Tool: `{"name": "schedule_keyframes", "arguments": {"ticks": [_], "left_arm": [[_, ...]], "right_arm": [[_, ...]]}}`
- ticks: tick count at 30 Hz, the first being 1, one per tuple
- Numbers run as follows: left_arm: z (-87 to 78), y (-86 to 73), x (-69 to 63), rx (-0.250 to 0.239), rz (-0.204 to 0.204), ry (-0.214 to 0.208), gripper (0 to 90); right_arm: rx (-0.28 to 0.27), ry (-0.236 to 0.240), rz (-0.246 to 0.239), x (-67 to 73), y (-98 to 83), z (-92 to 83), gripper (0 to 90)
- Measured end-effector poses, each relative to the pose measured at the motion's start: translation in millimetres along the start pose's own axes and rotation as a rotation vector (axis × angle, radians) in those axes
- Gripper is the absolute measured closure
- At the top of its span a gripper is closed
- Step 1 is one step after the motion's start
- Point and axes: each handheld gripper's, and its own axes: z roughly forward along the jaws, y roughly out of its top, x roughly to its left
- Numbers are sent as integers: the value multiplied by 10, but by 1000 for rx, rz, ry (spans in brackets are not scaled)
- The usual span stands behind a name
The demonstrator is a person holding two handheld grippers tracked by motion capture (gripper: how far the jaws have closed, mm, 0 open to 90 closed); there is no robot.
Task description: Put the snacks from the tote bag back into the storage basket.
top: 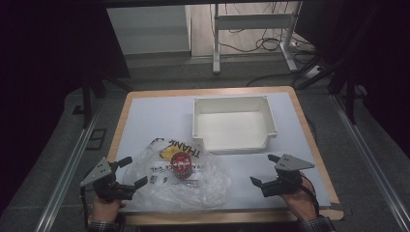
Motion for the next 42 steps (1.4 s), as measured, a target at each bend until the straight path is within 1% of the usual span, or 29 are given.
{"name": "schedule_keyframes", "arguments": {"ticks": [3,6,9,11,13,17,22,27,30,33,36,39,41,42], "left_arm": [[-21,5,2,-15,-6,8,0],[-23,4,4,-14,-6,10,0],[-7,-2,-2,-9,2,9,0],[1,-8,-8,-11,16,13,0],[8,-11,-5,-4,22,6,0],[12,-12,-7,-9,32,0,0],[2,-9,-8,-29,32,-1,0],[-7,-7,-9,-36,38,5,0],[-11,-5,-14,-38,40,8,0],[-19,-2,-16,-43,46,13,0],[-31,2,-18,-52,50,18,0],[-33,9,-29,-47,67,25,2],[-33,12,-34,-47,71,26,3],[-32,16,-44,-47,80,30,4]], "right_arm": [[5,4,-6,9,6,10,0],[6,6,-7,12,8,15,0],[8,10,-7,8,14,23,0],[3,16,-2,6,15,28,0],[1,16,-2,7,20,31,0],[-4,26,3,6,31,41,0],[3,33,3,11,43,58,0],[6,45,-2,23,59,77,0],[4,63,10,36,72,98,0],[8,70,3,51,85,111,0],[7,86,-12,77,111,142,0],[11,99,-20,97,133,161,0],[13,99,-26,100,141,164,0],[10,104,-28,108,154,172,0]]}}
